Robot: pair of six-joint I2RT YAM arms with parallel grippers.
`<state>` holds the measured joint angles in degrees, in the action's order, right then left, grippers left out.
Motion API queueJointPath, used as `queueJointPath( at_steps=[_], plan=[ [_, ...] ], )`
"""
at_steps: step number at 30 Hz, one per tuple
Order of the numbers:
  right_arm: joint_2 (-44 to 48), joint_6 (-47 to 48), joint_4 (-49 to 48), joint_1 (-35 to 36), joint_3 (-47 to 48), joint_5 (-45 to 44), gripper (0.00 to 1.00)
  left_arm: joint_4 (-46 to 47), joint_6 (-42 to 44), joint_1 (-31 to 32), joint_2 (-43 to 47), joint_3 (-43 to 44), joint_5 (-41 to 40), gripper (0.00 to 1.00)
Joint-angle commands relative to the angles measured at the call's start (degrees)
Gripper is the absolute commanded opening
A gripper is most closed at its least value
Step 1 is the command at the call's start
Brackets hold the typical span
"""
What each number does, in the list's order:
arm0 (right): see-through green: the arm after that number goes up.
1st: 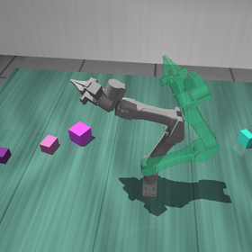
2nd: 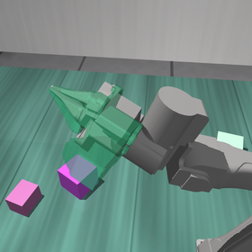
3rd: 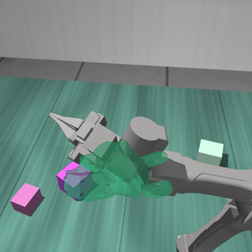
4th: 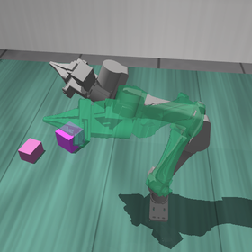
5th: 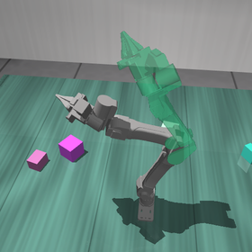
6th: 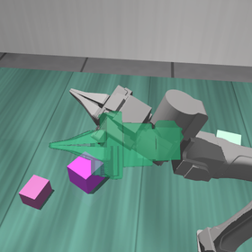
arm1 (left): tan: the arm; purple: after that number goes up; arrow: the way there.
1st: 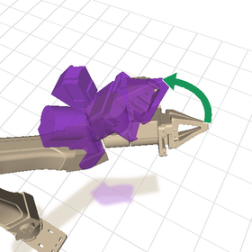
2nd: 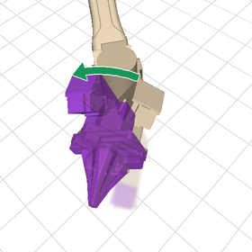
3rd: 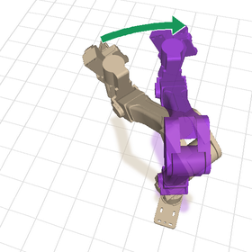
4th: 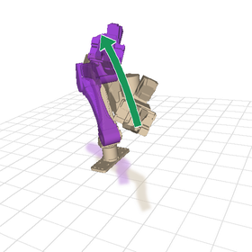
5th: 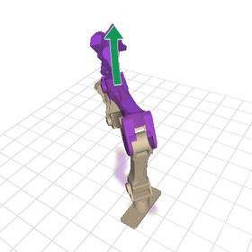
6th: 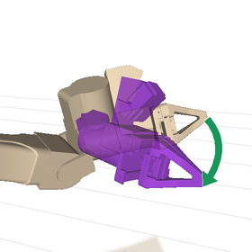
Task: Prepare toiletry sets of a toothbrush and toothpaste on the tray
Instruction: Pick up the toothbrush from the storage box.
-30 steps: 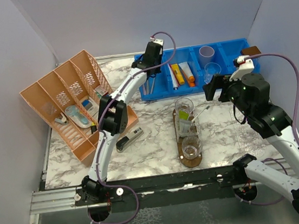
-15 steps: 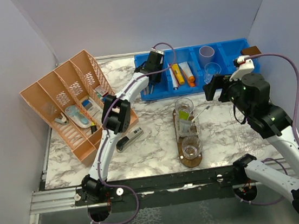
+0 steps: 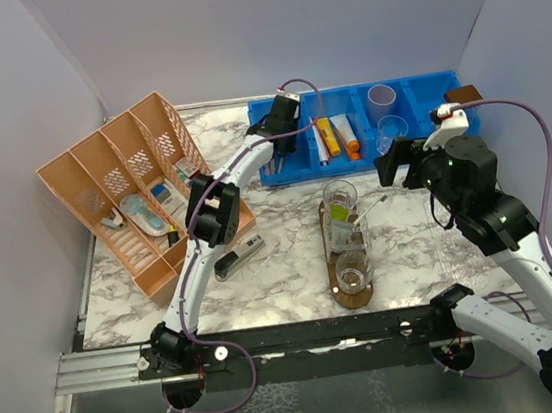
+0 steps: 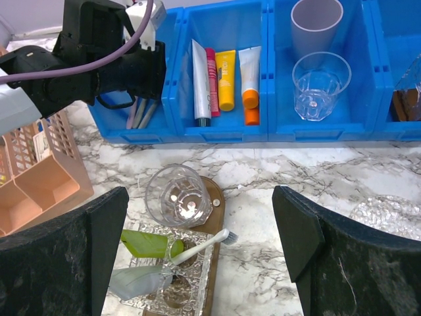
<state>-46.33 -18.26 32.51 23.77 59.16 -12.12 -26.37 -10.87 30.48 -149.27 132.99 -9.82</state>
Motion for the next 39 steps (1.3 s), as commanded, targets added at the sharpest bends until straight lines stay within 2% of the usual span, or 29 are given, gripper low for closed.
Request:
queueJointPath(
  at_steps=[1,5,8,19,26,35,39],
  plan=[
    [0.9,-0.7,-1.2,-0.3,-0.3,1.2,0.92,-5.1,-0.4,-0.1,-0.3,-3.7,1.0,0.25],
    [1.1,-0.7,-1.1,-0.3,-0.2,1.3,0.92,-5.4,-1.0,-0.3,-0.5,-3.7,1.5,0.07],
    [1.3,-0.7,-0.9,-0.3,-0.1,1.3,0.92,-5.5,-0.6,-0.4,-0.2,-2.5,1.5,0.0],
    [1.1,-0.7,-1.3,-0.3,-0.3,1.5,0.92,-5.8,-0.3,-0.7,8.3,-0.1,0.1,0.0],
    [1.7,-0.6,-1.3,-0.3,-0.3,2.3,0.92,-5.9,-2.5,-0.9,14.9,-0.5,2.5,0.0],
    [3.5,-1.3,1.6,-0.3,1.5,4.1,0.92,-5.6,-6.9,-0.9,25.7,-3.6,11.3,0.0],
    [3.9,-2.3,2.4,-0.3,1.6,10.1,0.92,-3.8,-8.3,-0.9,32.3,-8.6,18.3,0.0]
  ],
)
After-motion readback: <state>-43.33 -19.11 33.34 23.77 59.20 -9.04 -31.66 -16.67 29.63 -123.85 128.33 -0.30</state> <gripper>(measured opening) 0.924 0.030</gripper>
